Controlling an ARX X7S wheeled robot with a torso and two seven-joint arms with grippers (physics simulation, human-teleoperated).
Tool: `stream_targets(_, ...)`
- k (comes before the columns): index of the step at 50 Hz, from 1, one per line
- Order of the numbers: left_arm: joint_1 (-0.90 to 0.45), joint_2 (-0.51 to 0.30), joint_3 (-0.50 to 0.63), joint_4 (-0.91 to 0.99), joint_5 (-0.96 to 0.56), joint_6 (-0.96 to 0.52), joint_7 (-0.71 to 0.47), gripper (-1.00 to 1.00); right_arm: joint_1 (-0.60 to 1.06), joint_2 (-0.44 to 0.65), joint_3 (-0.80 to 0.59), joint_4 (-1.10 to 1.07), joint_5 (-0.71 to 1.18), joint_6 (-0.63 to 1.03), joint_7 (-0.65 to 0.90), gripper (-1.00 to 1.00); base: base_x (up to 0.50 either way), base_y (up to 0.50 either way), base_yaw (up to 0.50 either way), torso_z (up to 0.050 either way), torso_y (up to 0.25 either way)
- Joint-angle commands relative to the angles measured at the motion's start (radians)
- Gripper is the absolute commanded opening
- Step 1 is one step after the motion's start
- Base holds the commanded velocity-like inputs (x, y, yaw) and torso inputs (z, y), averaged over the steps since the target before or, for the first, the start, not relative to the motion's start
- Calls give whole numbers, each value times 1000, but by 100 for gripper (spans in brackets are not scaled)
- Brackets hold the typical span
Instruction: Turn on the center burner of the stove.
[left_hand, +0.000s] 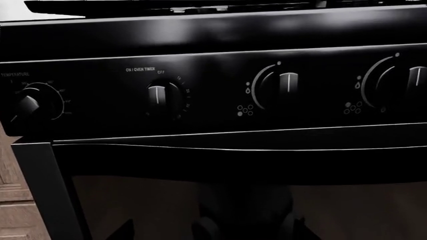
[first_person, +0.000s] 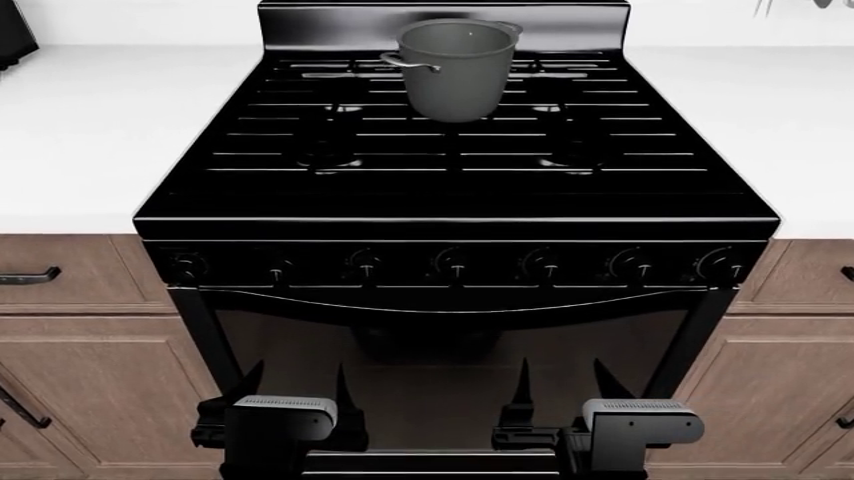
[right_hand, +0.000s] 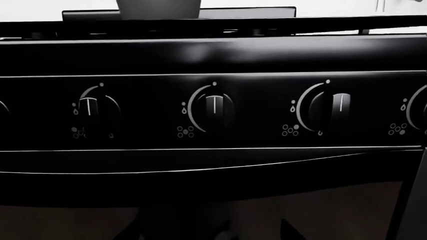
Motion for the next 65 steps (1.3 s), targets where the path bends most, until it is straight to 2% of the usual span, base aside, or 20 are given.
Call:
stream_targets(1,1,-9,11,3,-4,-3,-9,100,1,8,-10,1,6,-2,10,100,0,0,0,-45,0)
stream_targets(43,-5,-29,38,-1,-26,-2,-33,100,4,31,-37,5,31,-9,36,100,0,0,0,-48,0)
stream_targets(57,-7,-35,44,-3,-37,-6,-40,100,-12,44,-52,-33,-20,-75,68,100,0,0,0,-2,0)
stream_targets(65,-9,-37,46,-7,-49,-8,-40,100,-22,56,10,-281,42,57,139,100,0,0,0,0,0)
